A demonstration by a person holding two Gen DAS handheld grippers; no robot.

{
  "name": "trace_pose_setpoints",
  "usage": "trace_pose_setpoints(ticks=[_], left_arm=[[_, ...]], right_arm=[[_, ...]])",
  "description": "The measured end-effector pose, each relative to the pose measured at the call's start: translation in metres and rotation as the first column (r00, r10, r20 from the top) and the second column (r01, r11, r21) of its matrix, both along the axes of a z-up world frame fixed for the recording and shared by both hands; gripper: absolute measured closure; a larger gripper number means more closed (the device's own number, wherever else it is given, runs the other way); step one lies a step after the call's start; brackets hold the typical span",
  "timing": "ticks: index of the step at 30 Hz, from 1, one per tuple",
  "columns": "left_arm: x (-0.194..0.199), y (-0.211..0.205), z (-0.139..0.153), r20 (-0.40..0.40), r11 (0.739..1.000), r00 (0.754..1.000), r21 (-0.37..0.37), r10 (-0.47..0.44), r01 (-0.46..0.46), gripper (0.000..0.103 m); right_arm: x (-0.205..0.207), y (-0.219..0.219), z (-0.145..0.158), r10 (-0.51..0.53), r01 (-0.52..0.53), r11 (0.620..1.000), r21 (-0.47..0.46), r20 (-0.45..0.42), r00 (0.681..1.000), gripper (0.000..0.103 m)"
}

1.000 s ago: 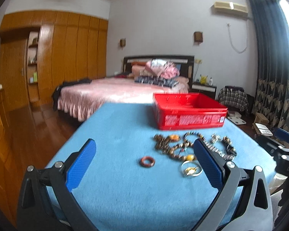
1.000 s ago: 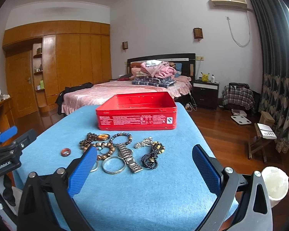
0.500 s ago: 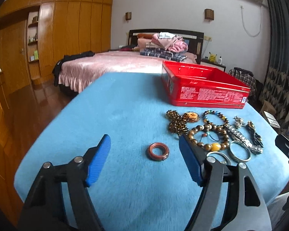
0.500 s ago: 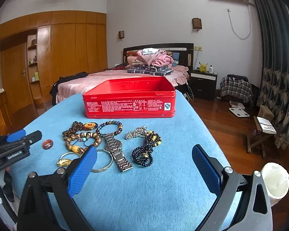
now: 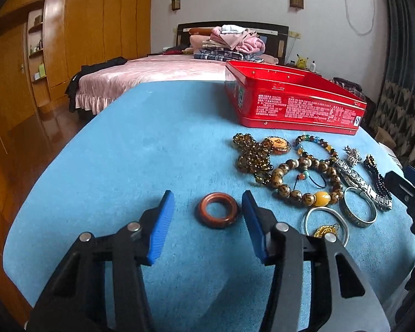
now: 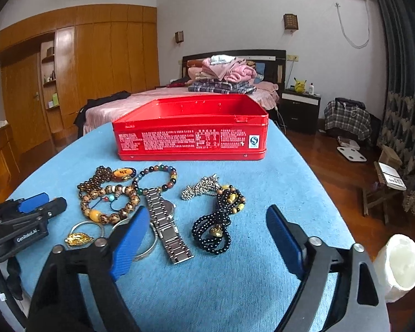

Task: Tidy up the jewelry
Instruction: 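Grasp the brown wooden ring with the left tool while the right tool grasps the black bead necklace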

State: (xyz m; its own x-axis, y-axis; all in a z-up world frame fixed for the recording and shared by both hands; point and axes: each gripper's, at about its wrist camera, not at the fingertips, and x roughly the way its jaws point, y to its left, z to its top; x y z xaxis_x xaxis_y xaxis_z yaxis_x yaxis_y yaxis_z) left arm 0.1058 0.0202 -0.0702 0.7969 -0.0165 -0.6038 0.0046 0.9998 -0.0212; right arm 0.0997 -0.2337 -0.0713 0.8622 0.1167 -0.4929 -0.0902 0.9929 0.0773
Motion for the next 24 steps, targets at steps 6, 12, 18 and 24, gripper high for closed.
trace_pose_setpoints(ticks=[6,12,18,24], left_arm=[[0.005,0.0,0.0,-0.02,1.0,1.0,-0.011,0.002,-0.002,0.053],[0.006,-0.001,-0.001,-0.024,1.0,1.0,-0.015,0.006,-0.006,0.054],[0.005,-0.002,-0.001,-0.011,0.999,1.0,-0.045,-0.009,0.009,0.075],[0.005,0.0,0.0,-0.004,0.995,0.999,-0.099,-0.032,0.031,0.075]], right_arm=[[0.02,-0.005,0.003,-0.03,0.03,1.0,0.001,-0.064,0.998,0.037],[0.04,-0.006,-0.009,-0.046,0.046,0.999,-0.004,-0.182,0.982,0.051],[0.042,-0.005,-0.011,-0.022,0.022,1.0,-0.004,-0.201,0.979,0.062],[0.038,-0.012,-0.011,0.04,-0.03,0.998,0.055,-0.192,0.981,0.082]])
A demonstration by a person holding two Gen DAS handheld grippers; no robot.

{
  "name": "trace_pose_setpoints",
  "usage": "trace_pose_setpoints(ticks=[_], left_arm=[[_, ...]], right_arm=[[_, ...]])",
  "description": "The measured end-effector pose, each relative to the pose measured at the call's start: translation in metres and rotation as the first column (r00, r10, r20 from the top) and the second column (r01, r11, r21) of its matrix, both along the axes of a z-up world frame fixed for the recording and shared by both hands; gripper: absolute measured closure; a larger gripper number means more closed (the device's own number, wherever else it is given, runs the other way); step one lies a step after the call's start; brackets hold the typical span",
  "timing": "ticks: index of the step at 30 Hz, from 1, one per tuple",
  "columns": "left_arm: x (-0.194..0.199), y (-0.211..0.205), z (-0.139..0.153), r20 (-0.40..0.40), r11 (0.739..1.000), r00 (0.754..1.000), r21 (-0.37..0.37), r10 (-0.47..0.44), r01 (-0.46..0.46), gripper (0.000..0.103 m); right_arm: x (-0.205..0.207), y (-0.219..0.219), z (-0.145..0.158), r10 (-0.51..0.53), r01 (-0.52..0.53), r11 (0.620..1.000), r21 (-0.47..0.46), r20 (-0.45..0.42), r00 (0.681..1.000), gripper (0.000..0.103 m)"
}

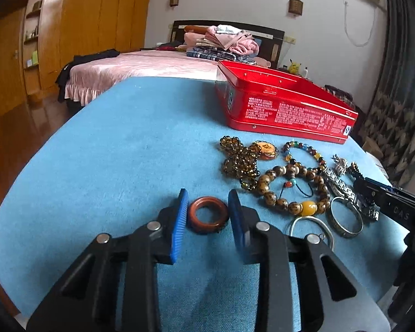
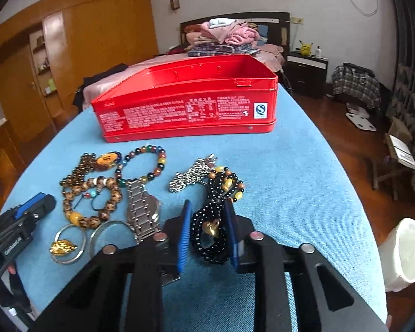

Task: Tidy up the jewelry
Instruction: 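Grasp the brown wooden ring with the left tool while the right tool grasps the black bead necklace, then carry the ring and necklace over the red tin and open both tools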

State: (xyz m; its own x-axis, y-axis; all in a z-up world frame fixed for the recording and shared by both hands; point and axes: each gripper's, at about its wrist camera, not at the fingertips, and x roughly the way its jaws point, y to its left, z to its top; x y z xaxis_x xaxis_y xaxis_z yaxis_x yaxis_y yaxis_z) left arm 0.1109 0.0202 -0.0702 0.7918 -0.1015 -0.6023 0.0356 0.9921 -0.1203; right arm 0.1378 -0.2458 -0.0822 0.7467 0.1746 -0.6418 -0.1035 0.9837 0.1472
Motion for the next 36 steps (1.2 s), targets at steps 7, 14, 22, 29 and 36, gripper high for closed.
trace_pose_setpoints(ticks=[7,14,22,29,36], left_arm=[[0.001,-0.009,0.011,0.013,1.0,1.0,0.022,-0.002,0.002,0.075],[0.005,-0.018,0.035,0.052,1.0,0.998,0.0,-0.023,0.023,0.075],[0.042,-0.034,0.076,0.108,0.998,0.993,-0.036,-0.048,0.052,0.075],[0.103,-0.059,0.107,0.135,0.995,0.989,-0.063,-0.065,0.074,0.075],[0.146,-0.08,0.106,0.126,0.997,0.99,-0.031,-0.07,0.074,0.075]], right_arm=[[-0.011,-0.011,0.013,0.006,-0.007,1.0,0.005,0.041,0.999,0.088],[-0.01,-0.023,0.029,-0.005,0.003,1.0,0.02,0.067,0.998,0.088],[0.011,-0.026,0.076,0.006,-0.011,1.0,0.029,0.18,0.984,0.088],[0.059,-0.018,0.104,0.021,-0.032,0.999,0.044,0.23,0.973,0.088],[0.105,-0.014,0.101,0.011,-0.023,0.998,0.055,0.207,0.978,0.088]])
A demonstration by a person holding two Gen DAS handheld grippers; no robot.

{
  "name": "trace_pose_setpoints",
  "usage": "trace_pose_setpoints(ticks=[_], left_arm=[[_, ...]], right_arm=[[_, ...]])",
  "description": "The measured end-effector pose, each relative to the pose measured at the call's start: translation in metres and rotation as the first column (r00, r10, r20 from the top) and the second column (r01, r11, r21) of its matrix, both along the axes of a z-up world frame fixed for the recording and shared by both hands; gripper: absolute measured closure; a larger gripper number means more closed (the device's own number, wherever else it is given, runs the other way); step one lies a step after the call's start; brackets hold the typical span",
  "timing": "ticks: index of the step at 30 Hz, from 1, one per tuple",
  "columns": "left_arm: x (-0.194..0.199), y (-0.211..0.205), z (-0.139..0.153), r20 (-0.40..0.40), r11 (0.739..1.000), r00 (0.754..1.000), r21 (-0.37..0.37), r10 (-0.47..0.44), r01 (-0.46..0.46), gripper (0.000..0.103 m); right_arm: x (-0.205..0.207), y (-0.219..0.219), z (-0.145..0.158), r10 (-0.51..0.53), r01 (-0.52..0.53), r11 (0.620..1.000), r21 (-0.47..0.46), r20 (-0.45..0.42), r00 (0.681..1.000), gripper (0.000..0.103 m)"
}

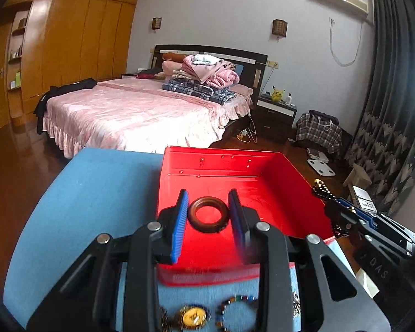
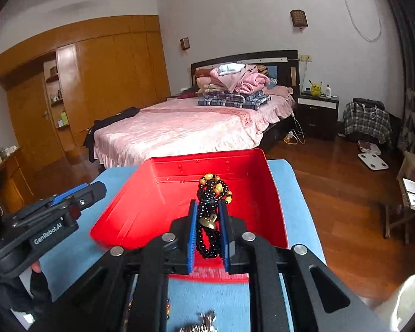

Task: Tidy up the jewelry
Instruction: 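Carry the ring and necklace over the red tin and open both tools, then withdraw both open tools from the tin back toward the jewelry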

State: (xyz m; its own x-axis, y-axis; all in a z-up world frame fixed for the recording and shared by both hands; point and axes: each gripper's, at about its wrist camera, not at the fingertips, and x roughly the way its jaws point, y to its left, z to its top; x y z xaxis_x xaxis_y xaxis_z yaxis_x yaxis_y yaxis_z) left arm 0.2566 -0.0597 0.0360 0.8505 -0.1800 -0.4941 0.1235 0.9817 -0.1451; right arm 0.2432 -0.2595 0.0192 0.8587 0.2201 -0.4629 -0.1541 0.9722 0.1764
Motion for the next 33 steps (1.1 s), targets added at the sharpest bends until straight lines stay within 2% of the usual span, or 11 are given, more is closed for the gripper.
trace_pose_setpoints(ticks=[9,11,12,13,14,17,20,22,24,28,33], left_arm=[[0.024,-0.002,-0.01,-0.03,1.0,1.0,0.026,0.01,-0.009,0.075],[0.032,-0.004,-0.013,-0.052,0.999,0.999,0.041,0.009,-0.007,0.073],[0.036,-0.004,-0.015,-0.066,0.999,0.998,0.048,0.015,-0.012,0.067],[0.037,-0.003,-0.015,-0.071,0.999,0.997,0.045,0.017,-0.014,0.057],[0.037,-0.003,-0.015,-0.069,0.999,0.997,0.042,0.022,-0.019,0.053],[0.031,0.001,-0.011,-0.053,0.999,0.998,0.043,0.029,-0.027,0.046],[0.017,0.008,-0.004,-0.04,0.997,0.999,0.066,0.032,-0.029,0.034],[0.001,0.014,0.001,-0.022,0.997,0.999,0.073,0.036,-0.034,0.021],[-0.017,0.017,0.003,-0.014,0.996,0.999,0.082,0.03,-0.029,0.017],[-0.066,0.025,-0.005,0.002,0.994,1.0,0.108,0.019,-0.019,0.016],[-0.122,0.025,-0.032,-0.004,0.991,1.0,0.136,0.012,-0.012,0.016]], right_arm=[[0.029,0.005,-0.017,0.0,0.0,1.0,-0.002,-0.045,0.999,0.088],[0.032,0.006,-0.021,-0.002,0.002,1.0,-0.005,-0.053,0.999,0.085],[0.035,0.006,-0.022,-0.006,0.005,1.0,-0.01,-0.063,0.998,0.083],[0.034,0.007,-0.023,-0.011,0.01,1.0,-0.011,-0.062,0.998,0.072],[0.035,0.007,-0.022,-0.014,0.014,1.0,-0.007,-0.061,0.998,0.066],[0.027,0.004,-0.019,-0.022,0.021,1.0,-0.01,-0.047,0.999,0.064],[0.015,-0.002,-0.014,-0.029,0.029,1.0,-0.003,-0.036,0.999,0.057],[0.004,-0.008,-0.012,-0.033,0.033,0.999,0.005,-0.026,0.999,0.051],[-0.019,-0.011,-0.011,-0.029,0.03,0.999,0.016,-0.012,0.999,0.05],[-0.056,-0.012,-0.017,-0.027,0.027,0.999,0.019,-0.004,1.0,0.048],[-0.101,-0.01,-0.033,-0.024,0.024,0.999,0.035,-0.012,1.0,0.048]])
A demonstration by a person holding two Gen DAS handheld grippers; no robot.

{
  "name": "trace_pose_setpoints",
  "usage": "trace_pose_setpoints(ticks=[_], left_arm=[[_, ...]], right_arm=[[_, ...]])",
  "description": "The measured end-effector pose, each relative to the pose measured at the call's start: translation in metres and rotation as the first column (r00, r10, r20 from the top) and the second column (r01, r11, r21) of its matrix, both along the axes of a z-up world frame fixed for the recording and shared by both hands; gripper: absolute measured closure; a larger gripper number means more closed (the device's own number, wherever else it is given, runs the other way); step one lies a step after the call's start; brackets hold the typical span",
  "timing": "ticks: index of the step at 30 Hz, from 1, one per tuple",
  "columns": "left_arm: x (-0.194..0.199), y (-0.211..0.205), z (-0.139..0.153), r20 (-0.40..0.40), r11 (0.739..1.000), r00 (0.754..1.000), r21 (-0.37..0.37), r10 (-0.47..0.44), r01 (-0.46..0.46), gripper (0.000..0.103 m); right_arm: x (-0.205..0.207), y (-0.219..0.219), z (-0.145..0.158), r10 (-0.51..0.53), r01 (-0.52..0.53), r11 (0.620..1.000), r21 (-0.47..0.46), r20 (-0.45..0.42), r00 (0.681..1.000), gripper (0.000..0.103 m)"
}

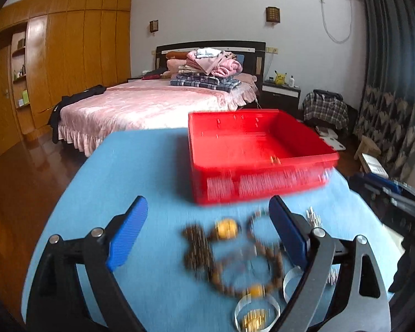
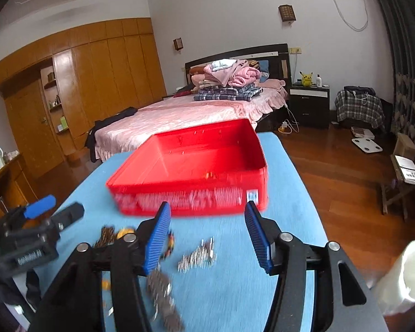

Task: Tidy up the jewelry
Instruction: 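Withdraw both open tools from the tin back toward the jewelry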

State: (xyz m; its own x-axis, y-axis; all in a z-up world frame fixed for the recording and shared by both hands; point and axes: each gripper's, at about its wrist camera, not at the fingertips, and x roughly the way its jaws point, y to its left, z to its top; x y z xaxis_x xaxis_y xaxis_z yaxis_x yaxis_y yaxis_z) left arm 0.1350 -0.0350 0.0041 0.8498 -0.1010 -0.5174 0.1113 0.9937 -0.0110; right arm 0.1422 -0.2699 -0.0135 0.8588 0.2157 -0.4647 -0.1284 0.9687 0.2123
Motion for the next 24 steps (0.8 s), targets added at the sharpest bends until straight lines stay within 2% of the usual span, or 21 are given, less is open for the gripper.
trace_pose_setpoints(ticks=[4,11,24], left_arm=[[-0.029,0.001,-0.017,-0.001,1.0,1.0,-0.002,-0.004,0.004,0.017],[-0.059,-0.004,-0.039,-0.028,0.999,0.999,-0.003,-0.036,0.036,0.022],[-0.068,-0.019,-0.072,-0.066,0.999,0.997,-0.013,-0.045,0.045,0.028]], right_arm=[[-0.024,0.005,-0.007,0.007,-0.007,1.0,-0.031,0.017,1.0,0.048],[-0.059,0.013,-0.031,0.026,-0.027,0.999,-0.032,-0.02,0.999,0.048],[-0.078,0.021,-0.043,0.05,-0.051,0.998,-0.024,-0.016,0.999,0.048]])
